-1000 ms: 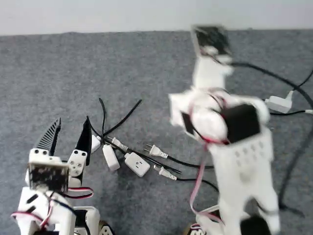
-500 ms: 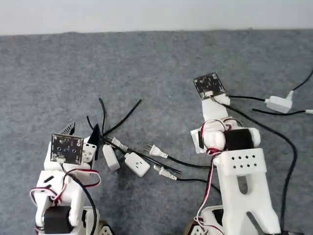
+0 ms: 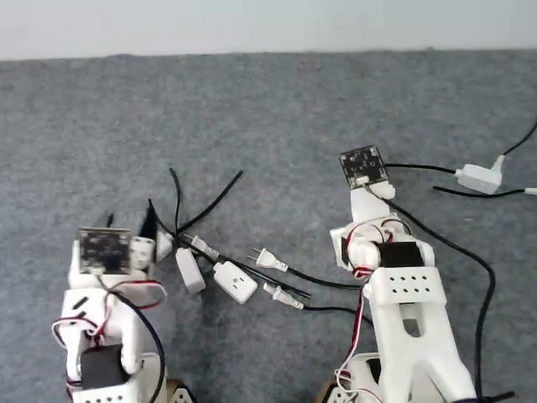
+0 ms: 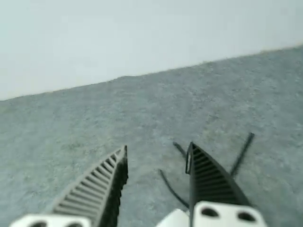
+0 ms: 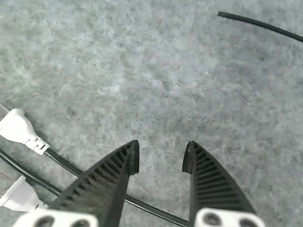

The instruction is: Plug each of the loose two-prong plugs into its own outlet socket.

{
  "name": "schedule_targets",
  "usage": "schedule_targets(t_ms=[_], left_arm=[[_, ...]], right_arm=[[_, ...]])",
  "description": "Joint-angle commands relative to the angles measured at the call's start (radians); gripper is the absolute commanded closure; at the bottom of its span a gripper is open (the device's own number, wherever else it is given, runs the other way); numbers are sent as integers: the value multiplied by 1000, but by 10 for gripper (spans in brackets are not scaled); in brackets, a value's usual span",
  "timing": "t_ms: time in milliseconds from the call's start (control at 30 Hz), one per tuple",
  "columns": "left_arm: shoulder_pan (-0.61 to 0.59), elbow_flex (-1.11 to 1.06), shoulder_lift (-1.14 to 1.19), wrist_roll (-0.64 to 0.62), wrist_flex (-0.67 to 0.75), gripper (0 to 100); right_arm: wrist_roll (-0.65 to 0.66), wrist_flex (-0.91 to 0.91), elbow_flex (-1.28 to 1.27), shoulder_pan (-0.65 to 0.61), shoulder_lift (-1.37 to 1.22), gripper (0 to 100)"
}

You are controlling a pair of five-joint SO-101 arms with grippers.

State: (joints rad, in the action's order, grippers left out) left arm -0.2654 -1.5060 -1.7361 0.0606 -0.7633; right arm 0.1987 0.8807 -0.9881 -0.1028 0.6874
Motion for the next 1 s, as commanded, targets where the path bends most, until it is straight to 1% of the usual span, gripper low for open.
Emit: schedule_targets(t_ms=[0,100,200,267,333,400,467,567,633,767,833,900,933,967], left_arm=[[-196,-28,3,-94,180,797],[-298,-13,3,-172,204,797],[-388,21,3,-199,209,797],[-408,41,3,-199,195,797],[-379,67,-3,-199,129,797],[-292,110,-5,-193,18,797],[-166,153,-6,-163,-101,797],[49,173,-54,-66,-215,797],[181,163,-98,40,-270,797],[359,87,-74,287,-288,797],[439,24,-69,388,-288,796],[499,7,-68,408,-311,796],[509,21,-74,393,-324,797],[503,53,-74,345,-325,797]], right_arm=[[14,10,20,5,31,830],[8,10,20,13,31,829],[6,12,20,13,31,829],[6,12,17,7,31,830],[6,12,17,8,31,830],[5,10,17,13,31,830],[-2,10,12,13,31,829],[-49,10,12,13,30,829],[-49,10,12,8,30,829],[-49,8,12,12,30,829],[-46,7,12,12,30,829],[-20,8,12,7,30,829],[-14,8,12,5,30,829],[-14,8,12,5,30,829]])
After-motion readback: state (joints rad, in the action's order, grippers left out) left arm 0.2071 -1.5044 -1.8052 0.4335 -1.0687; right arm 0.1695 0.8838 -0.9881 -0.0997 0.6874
